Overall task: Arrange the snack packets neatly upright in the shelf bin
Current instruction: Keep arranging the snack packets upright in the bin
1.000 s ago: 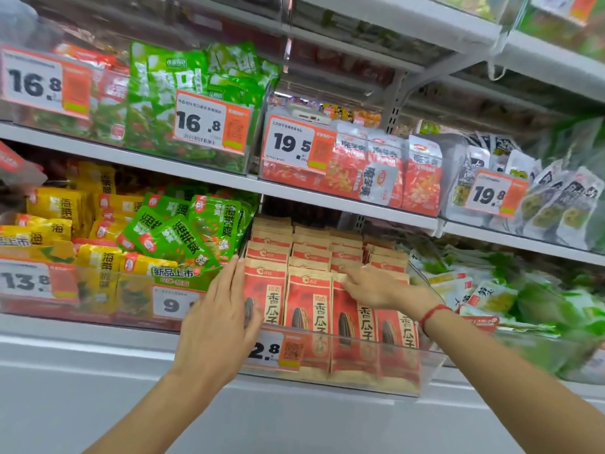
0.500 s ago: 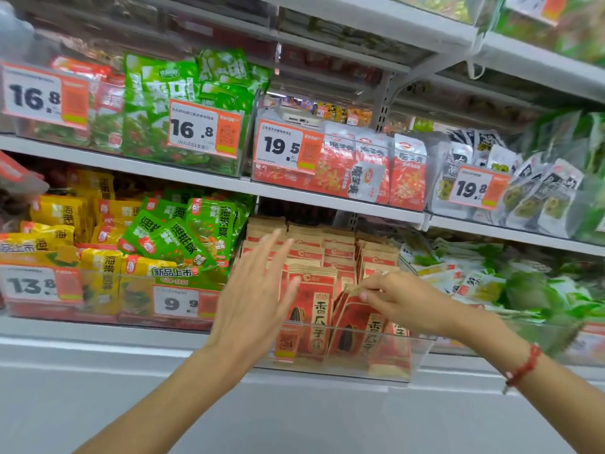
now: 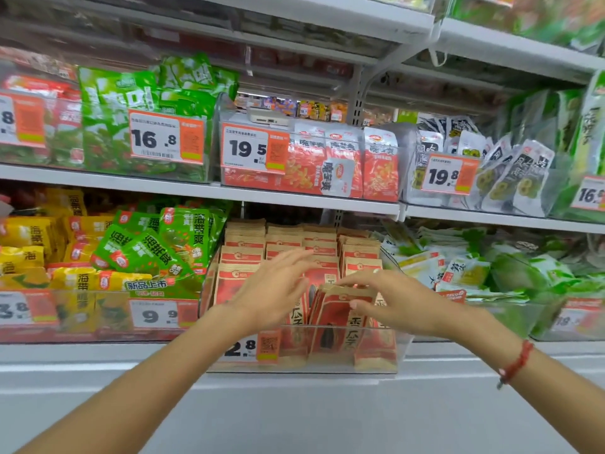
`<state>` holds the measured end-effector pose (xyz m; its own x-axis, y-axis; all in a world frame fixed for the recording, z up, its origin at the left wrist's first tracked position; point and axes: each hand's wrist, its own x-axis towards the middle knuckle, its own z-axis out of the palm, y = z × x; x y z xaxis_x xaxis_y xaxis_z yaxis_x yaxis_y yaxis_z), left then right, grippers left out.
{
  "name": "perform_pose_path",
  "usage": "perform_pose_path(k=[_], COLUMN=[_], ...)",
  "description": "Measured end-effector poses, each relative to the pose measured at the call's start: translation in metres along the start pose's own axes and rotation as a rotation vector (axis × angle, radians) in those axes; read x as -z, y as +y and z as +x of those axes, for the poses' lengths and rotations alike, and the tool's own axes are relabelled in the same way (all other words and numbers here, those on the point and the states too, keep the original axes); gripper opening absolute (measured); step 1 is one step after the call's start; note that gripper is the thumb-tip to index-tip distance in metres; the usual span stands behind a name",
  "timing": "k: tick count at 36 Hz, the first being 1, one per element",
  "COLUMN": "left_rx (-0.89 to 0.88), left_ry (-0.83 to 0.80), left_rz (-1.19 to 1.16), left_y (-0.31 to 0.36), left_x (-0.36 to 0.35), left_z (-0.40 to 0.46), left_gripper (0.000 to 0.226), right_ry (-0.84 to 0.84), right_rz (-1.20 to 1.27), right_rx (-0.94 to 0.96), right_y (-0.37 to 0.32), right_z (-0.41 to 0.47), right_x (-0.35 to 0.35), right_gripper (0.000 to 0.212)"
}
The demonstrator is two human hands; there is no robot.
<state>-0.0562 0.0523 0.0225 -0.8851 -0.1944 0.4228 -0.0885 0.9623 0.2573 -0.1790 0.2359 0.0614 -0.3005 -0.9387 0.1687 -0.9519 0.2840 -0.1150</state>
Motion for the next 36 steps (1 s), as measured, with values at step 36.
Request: perform_pose_path(k=[36], left_rx=[0.127], left_ry=[0.652], left_rz=[-0.624], left_y=[0.038], left_x=[0.075], left_z=[-0.077], left_gripper=[0.014], right_ry=[0.65], right_rz=[0.574], right_rx=[-0.008], right_y=[-0.072], right_z=[0.0], right_x=[-0.016], right_gripper=[0.033])
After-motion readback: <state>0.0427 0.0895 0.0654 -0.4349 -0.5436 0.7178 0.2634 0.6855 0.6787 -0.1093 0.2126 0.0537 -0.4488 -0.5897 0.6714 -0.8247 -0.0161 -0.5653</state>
